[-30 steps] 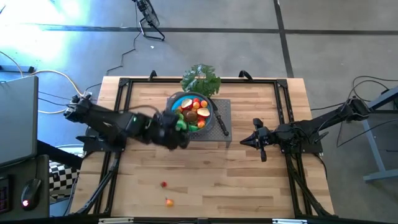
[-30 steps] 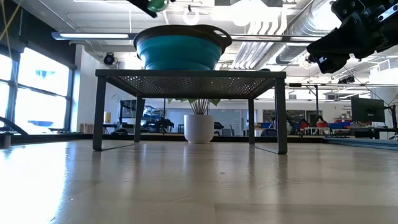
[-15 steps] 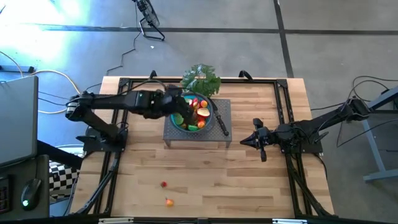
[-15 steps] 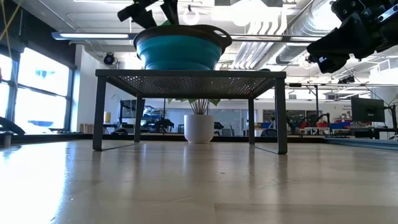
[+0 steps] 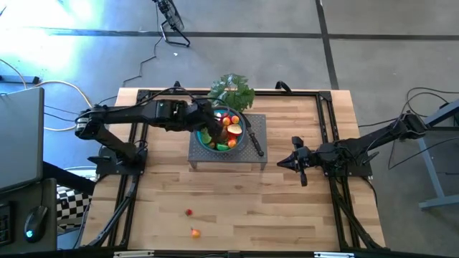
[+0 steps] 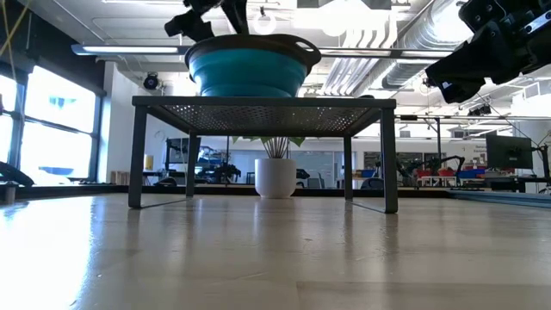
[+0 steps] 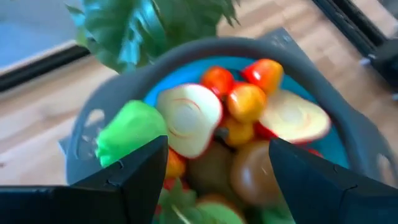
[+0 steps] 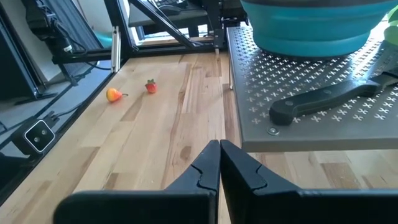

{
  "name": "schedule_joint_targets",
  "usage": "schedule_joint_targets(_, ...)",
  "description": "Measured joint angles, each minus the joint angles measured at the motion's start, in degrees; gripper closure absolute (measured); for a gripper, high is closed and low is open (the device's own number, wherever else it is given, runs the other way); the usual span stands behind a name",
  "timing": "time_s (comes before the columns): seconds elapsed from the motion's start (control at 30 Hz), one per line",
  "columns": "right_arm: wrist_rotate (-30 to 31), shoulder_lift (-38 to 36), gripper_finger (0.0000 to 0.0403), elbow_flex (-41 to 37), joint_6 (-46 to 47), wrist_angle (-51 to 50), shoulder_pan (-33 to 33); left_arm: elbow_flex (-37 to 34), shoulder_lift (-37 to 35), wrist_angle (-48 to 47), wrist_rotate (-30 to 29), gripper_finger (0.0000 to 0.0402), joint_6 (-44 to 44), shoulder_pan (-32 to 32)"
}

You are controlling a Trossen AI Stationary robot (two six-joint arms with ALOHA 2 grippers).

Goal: Pick & Place Fruit
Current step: Put the strawberry into the blue strainer bowl on the shelf

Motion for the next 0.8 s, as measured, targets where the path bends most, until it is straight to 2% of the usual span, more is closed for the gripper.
schedule_joint_targets(0.23, 0.0, 0.0, 0.0399, 0.0, 0.3, 0.0, 0.0, 0.0, -2.2, 0.0, 7.2, 0.0139, 0.0, -0.7)
schedule_joint_targets(0.47, 0.0, 0.0, 0.0399, 0.0, 0.5, 0.0, 0.0, 0.0, -2.2, -0.2, 9.4, 0.02, 1.2, -8.1)
schedule_joint_targets(0.8, 0.0, 0.0, 0.0399, 0.0, 0.6, 0.0, 0.0, 0.1, -2.2, -2.1, -5.4, 0.0286, -1.1, -26.0)
